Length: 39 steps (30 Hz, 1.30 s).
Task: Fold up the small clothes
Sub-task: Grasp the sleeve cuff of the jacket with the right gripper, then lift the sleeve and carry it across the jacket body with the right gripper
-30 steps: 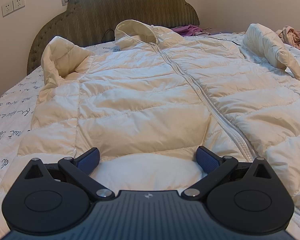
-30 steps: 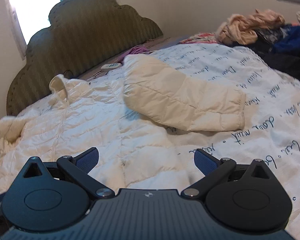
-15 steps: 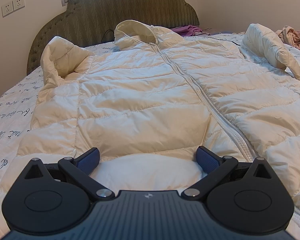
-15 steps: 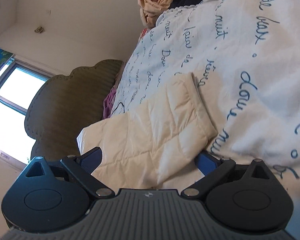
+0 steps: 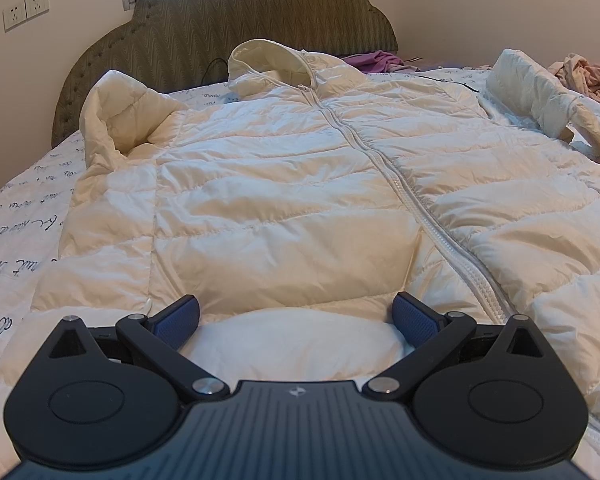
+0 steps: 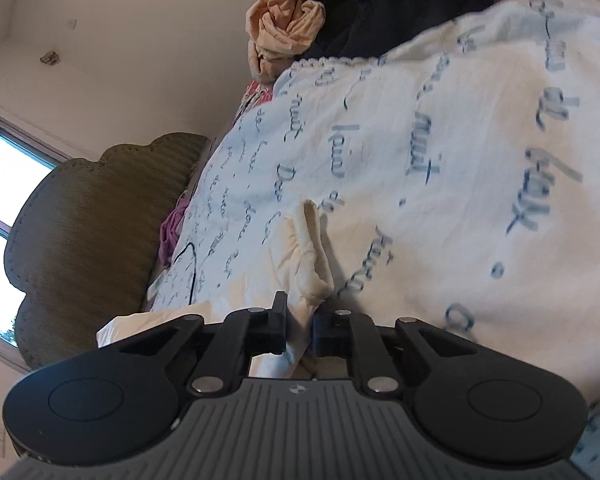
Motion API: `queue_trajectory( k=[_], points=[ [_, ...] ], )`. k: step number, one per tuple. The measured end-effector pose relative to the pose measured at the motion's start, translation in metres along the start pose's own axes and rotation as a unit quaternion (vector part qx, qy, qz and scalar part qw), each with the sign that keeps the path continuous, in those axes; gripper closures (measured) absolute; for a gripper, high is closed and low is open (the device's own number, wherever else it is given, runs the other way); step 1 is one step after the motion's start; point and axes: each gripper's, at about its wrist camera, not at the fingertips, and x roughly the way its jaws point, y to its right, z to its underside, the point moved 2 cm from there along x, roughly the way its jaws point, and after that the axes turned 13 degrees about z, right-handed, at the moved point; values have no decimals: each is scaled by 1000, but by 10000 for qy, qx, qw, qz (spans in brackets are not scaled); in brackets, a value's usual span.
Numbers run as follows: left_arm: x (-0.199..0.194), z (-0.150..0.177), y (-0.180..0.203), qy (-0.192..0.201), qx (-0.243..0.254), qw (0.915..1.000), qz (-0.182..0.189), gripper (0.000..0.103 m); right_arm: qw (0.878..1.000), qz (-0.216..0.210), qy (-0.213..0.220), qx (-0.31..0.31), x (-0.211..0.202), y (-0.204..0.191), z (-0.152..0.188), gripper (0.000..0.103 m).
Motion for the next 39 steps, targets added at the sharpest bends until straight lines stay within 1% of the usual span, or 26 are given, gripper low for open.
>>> queue_trajectory(
  k=[3, 5, 7, 9, 11, 13, 14, 16, 17, 19, 20, 21, 23, 25, 27, 29, 32, 36, 39],
  points=[
    [1, 0, -1, 6, -17, 10000, 23, 0, 9960, 463, 592, -475, -14, -8, -26, 89],
    [1, 0, -2, 8, -27, 10000, 37, 0, 9886, 743, 1067, -758, -33, -12, -48, 89],
    [1, 0, -3, 9, -33, 10000, 47, 0, 9800, 936, 1480, -947, -50, -19, -66, 89],
    [1, 0, -3, 16, -37, 10000, 51, 0, 9681, 1107, 1894, -1213, -71, -26, -83, 89],
    [1, 1, -3, 19, -40, 10000, 55, 0, 9551, 1219, 2210, -1551, -86, -40, -93, 89],
    [1, 1, -3, 17, -39, 10000, 53, 0, 9433, 1230, 2406, -1928, -96, -55, -96, 89],
    [1, 0, -4, 10, -40, 10000, 56, 0, 9351, 1228, 2510, -2180, -98, -67, -95, 89],
    [0, -1, -5, -44, -59, 9999, 106, 0, 9179, 1173, 2696, -2666, -104, -89, -82, 89],
    [-2, -3, -6, -109, -61, 9998, 171, 0, 9088, 1086, 2770, -2927, -112, -101, -69, 89],
    [-10, -9, -10, -260, -82, 9989, 372, 0, 8931, 877, 2828, -3387, -115, -122, -47, 89],
    [-15, -12, -13, -296, -83, 9985, 446, 0, 8835, 781, 2853, -3633, -116, -133, -35, 89],
    [-23, -16, -17, -252, -62, 9986, 457, 0, 8733, 703, 2880, -3867, -117, -143, -23, 89],
    [-39, -24, -28, -5, 28, 9997, 263, 0, 8539, 580, 2902, -4281, -117, -158, -1, 89],
    [-51, -31, -38, 200, 184, 9996, -75, 0, 8403, 455, 2870, -4577, -115, -172, 18, 89],
    [-55, -35, -47, 285, 380, 9982, -373, 0, 8318, 354, 2822, -4767, -113, -181, 32, 89],
    [-53, -37, -54, 336, 591, 9959, -589, 0, 8254, 280, 2775, -4908, -111, -192, 46, 89],
    [-43, -38, -63, 255, 707, 9936, -845, 0, 8165, 166, 2729, -5085, -108, -208, 69, 89],
    [-28, -37, -76, 244, 408, 9962, -728, 0, 8003, -96, 2683, -5361, -105, -231, 102, 89],
    [-13, -30, -82, 72, 166, 9980, -607, 0, 7870, -361, 2551, -5605, -101, -249, 133, 89]
  ],
)
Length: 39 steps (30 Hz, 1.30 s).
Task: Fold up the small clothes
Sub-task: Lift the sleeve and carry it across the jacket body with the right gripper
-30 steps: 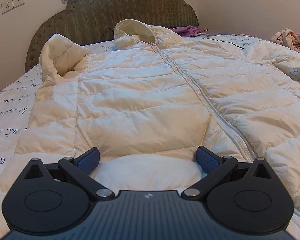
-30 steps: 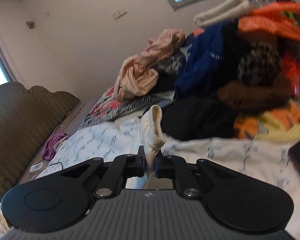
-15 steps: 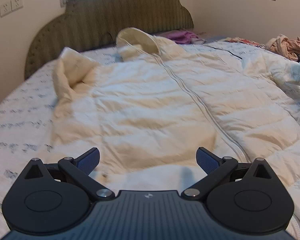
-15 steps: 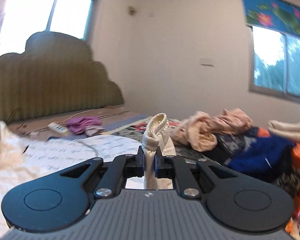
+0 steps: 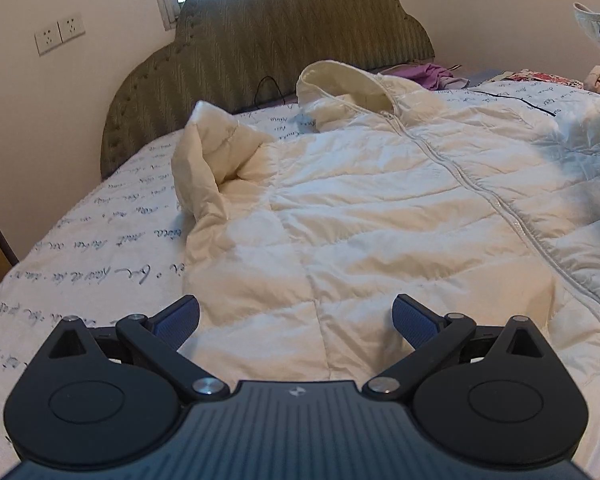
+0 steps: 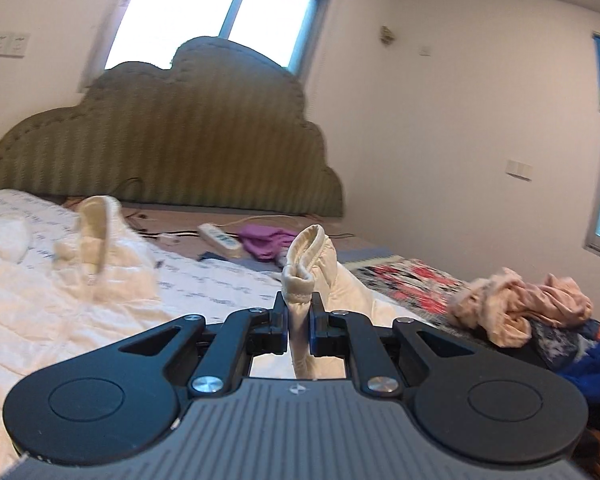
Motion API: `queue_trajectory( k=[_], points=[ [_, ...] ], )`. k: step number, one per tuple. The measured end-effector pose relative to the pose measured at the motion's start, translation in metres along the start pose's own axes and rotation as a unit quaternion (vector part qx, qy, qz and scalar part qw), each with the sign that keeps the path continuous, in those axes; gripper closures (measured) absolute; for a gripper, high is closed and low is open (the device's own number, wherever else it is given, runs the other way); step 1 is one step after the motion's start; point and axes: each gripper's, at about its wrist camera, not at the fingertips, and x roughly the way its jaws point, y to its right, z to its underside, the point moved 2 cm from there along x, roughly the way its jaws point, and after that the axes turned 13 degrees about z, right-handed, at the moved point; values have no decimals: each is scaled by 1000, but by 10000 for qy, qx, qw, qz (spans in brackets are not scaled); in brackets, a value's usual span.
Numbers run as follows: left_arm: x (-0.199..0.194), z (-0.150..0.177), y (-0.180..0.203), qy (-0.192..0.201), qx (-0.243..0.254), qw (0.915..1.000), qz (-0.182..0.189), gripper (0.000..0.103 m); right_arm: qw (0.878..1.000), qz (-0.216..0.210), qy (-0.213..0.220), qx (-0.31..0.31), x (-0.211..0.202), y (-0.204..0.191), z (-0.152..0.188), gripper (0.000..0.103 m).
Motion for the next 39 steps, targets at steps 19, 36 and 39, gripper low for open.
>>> queue_trajectory(
  k=[19, 36, 39],
  points=[
    [17, 23, -11, -20, -456, 9986, 270, 0, 9914, -1204, -42, -508, -13, -155, -10, 90],
    [18, 25, -15, 3, -601, 9974, 396, 0, 9803, -1805, -170, -781, -27, -235, -6, 89],
    [19, 24, -15, 6, -608, 9973, 402, 0, 9779, -1922, -173, -808, -30, -247, -7, 89]
  ],
)
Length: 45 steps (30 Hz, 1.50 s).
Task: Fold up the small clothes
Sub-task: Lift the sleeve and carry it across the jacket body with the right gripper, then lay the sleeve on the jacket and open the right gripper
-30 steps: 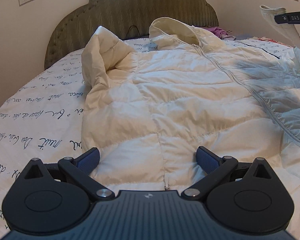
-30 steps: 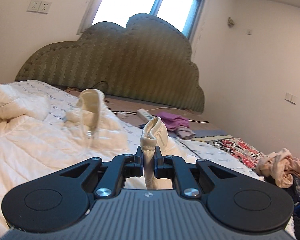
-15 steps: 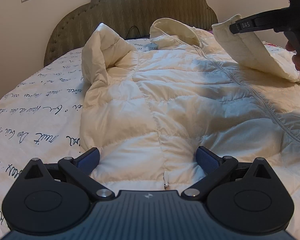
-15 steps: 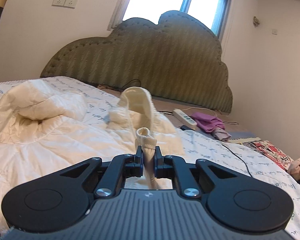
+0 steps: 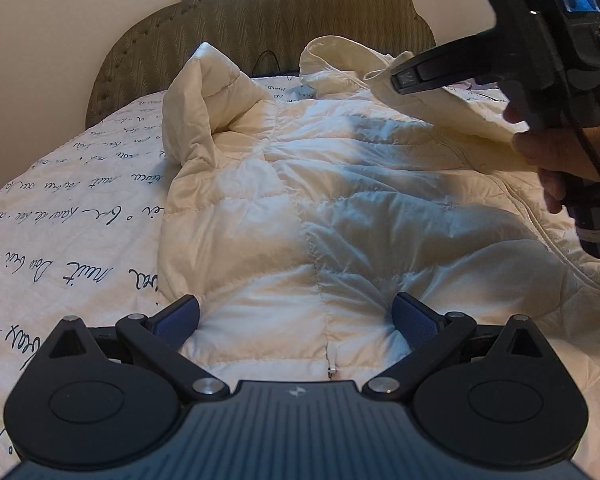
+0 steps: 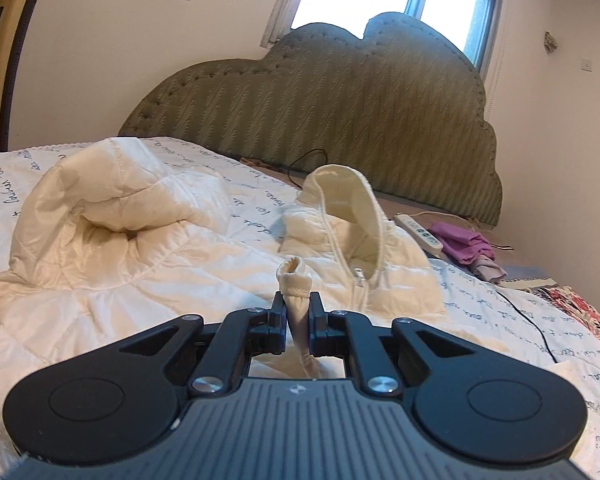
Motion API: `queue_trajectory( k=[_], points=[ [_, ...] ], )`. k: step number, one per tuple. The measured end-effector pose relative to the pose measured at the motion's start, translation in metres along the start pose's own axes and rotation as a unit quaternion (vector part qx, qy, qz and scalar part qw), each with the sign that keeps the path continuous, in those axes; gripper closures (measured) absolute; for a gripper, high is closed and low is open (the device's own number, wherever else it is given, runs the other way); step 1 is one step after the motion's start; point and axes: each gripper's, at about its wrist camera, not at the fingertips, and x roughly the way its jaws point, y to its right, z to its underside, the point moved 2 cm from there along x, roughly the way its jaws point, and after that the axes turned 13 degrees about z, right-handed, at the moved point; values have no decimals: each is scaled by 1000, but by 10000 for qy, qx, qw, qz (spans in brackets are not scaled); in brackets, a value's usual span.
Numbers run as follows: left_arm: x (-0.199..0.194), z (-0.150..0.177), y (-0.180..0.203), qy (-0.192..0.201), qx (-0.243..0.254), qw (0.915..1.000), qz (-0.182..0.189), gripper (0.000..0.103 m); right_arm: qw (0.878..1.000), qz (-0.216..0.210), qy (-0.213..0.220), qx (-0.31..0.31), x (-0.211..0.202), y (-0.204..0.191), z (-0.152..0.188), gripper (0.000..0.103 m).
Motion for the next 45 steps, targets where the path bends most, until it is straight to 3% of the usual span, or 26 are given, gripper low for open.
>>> queue_trajectory(
  k=[8, 11, 13, 15, 19, 22, 26, 27, 32, 34, 38, 41, 42, 45],
  points=[
    [0, 1, 0, 3, -32, 10000, 28, 0, 9986, -456, -215, 169, 10, -23, -6, 87],
    [0, 1, 0, 4, -34, 10000, 30, 0, 9945, -866, -578, 102, 17, -32, 0, 73],
    [0, 1, 0, 5, -36, 10000, 31, 0, 9885, -1263, -814, 191, 17, -33, 5, 53],
    [0, 1, 0, 5, -37, 10000, 32, 0, 9830, -1563, -808, 518, 8, -26, 3, 51],
    [0, 1, 0, 6, -38, 10000, 32, 0, 9623, -1933, -784, 1748, -1, 9, -11, 47],
    [0, 1, 0, 6, -37, 10000, 32, 0, 9536, -1660, -1099, 2257, 11, 25, -8, 44],
    [0, 1, 0, 6, -38, 10000, 32, 0, 9500, -1488, -1930, 1950, 35, 11, 22, 44],
    [0, 1, 0, 6, -38, 10000, 33, 0, 9506, -1457, -1967, 1907, 35, 8, 28, 44],
    [-1, 1, 0, 7, -41, 10000, 35, 0, 9507, -1452, -1753, 2106, 18, 16, 29, 42],
    [-1, 1, 0, 7, -45, 10000, 37, 0, 9544, -1395, -1699, 2020, 11, 21, 26, 30],
    [-2, 1, -2, 23, -76, 10000, 43, 0, 9722, -739, -1754, 1366, -2, 33, 30, 28],
    [-4, 0, -6, 24, -216, 9998, 49, 0, 9828, -172, -1548, 987, -13, 44, 40, 15],
    [-5, -1, -7, 12, -260, 9996, 58, 0, 9843, -16, -1492, 946, -16, 49, 46, 8],
    [-8, -9, -11, -137, -298, 9993, 152, 0, 9813, 220, -1623, 1006, -12, 58, 67, 6]
  ],
)
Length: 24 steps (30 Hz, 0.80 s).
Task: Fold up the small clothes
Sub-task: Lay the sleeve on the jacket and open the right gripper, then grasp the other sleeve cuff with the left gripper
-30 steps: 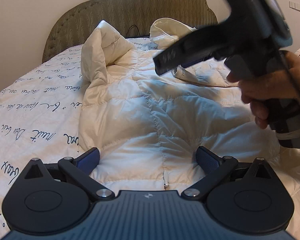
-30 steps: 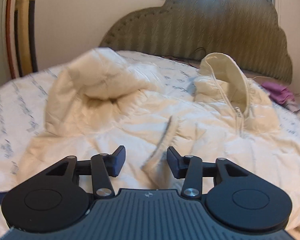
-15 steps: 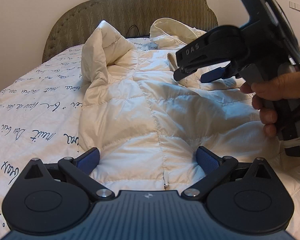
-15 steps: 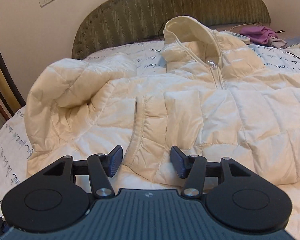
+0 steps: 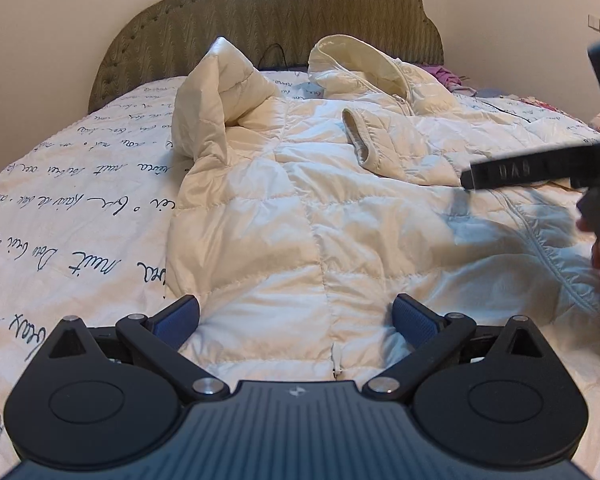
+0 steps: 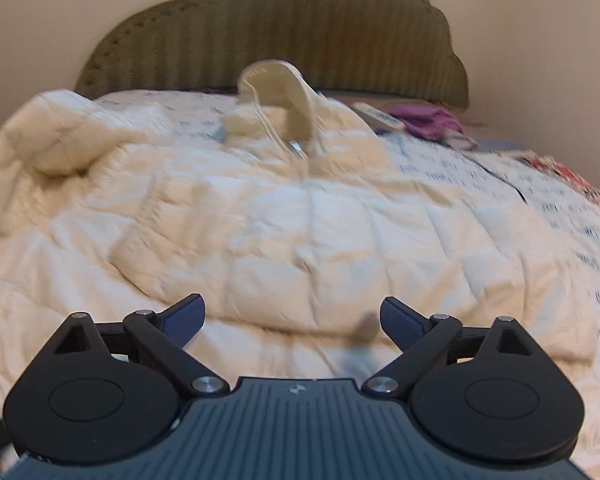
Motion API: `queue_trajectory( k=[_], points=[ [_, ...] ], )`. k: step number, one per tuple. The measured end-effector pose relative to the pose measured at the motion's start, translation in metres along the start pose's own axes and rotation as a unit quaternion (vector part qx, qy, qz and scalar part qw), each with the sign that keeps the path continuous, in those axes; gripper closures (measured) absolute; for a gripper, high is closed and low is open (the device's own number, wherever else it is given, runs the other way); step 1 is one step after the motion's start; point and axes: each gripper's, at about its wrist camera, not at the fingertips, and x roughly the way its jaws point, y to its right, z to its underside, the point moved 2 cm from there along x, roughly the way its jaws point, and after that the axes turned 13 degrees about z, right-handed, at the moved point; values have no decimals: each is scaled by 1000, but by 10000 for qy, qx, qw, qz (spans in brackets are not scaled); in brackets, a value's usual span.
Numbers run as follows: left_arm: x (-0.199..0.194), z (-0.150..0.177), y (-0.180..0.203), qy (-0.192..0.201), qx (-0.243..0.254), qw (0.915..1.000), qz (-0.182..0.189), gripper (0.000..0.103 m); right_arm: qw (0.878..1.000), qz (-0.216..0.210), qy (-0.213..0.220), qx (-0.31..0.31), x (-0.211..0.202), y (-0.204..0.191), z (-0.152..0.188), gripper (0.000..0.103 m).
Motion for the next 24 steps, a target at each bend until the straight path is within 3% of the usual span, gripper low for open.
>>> queue_trajectory(
  k=[2, 5, 11, 17, 20, 24],
  points=[
    [-5, -11, -4, -136, 74, 9998, 124, 0, 9995, -134, -184, 196, 9, 6, 10, 6],
    [-19, -45, -20, 29, 140, 9999, 58, 0, 9989, -209, -166, 377, 15, 9, 20, 0],
    [-25, -144, -79, 589, -491, 9970, -58, 0, 9994, -132, 51, 302, 13, 3, 28, 0],
    [37, -224, -144, 411, -1333, 9902, 34, 0, 9979, -306, 82, 567, 14, 12, 29, 0],
    [74, -239, -178, 351, -1970, 9797, 155, 0, 9961, -432, 89, 765, 15, 17, 30, 0],
    [124, -243, -207, 50, -2406, 9698, 390, 0, 9942, -504, 97, 947, 17, 22, 31, 0]
  ],
)
